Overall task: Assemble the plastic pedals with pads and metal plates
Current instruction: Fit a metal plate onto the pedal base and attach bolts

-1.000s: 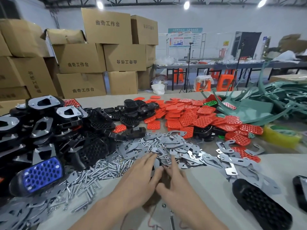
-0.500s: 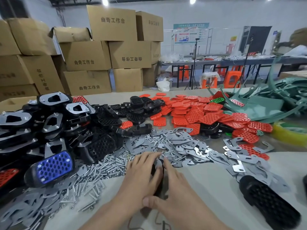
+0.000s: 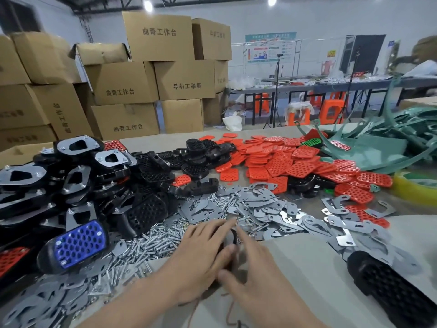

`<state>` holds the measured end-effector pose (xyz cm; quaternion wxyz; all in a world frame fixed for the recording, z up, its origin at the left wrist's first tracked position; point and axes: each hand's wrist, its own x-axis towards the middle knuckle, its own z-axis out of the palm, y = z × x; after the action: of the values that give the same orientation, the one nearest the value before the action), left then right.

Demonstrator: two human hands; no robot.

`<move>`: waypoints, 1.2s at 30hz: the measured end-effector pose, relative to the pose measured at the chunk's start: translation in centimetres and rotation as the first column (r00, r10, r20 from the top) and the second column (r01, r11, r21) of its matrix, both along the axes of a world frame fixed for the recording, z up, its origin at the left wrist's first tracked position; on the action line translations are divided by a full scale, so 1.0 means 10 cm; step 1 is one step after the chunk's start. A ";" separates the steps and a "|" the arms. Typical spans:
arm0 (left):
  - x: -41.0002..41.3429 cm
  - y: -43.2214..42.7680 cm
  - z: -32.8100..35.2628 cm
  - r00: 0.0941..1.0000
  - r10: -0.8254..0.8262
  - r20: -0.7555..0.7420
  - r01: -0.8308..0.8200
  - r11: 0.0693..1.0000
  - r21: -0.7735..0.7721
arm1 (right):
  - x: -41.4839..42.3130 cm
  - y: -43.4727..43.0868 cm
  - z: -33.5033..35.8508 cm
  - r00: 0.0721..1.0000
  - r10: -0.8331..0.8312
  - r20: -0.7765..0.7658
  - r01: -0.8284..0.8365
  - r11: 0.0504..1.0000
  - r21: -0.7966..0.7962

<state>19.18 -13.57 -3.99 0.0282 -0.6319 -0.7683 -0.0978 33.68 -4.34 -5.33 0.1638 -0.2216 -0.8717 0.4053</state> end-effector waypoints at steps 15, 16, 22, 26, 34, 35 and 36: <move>-0.42 0.00 0.02 0.656 0.251 0.711 -0.492 0.857 0.151 | -0.11 0.34 0.05 0.996 -0.085 0.013 0.086 0.996 -0.019; -0.44 0.00 0.04 0.663 0.264 0.701 -0.490 0.860 0.140 | -0.12 0.35 0.08 0.995 -0.092 0.023 0.093 0.995 -0.045; -0.45 -0.10 0.06 0.725 0.322 0.609 -0.480 0.870 0.112 | -0.10 0.24 0.09 0.981 -0.190 -0.032 0.190 0.982 0.012; -0.38 -0.19 0.03 0.772 0.315 0.551 -0.463 0.874 0.148 | -0.12 0.10 0.05 0.993 -0.115 0.028 0.114 0.993 0.004; -0.38 -0.23 0.03 0.706 0.140 0.694 -0.386 0.898 0.211 | -0.35 0.11 0.11 0.970 -0.241 0.040 0.244 0.958 -0.149; -0.38 -0.21 0.04 0.683 0.152 0.714 -0.404 0.893 0.197 | -0.39 0.07 0.09 0.963 -0.269 0.019 0.269 0.955 -0.127; -0.39 -0.18 0.06 0.678 0.165 0.716 -0.410 0.894 0.181 | -0.41 0.04 0.07 0.959 -0.283 -0.005 0.281 0.952 -0.118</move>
<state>15.30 -15.40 -3.38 -0.1371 -0.4059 -0.7871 -0.4438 29.60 -3.97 -4.58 0.2162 -0.3486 -0.8041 0.4303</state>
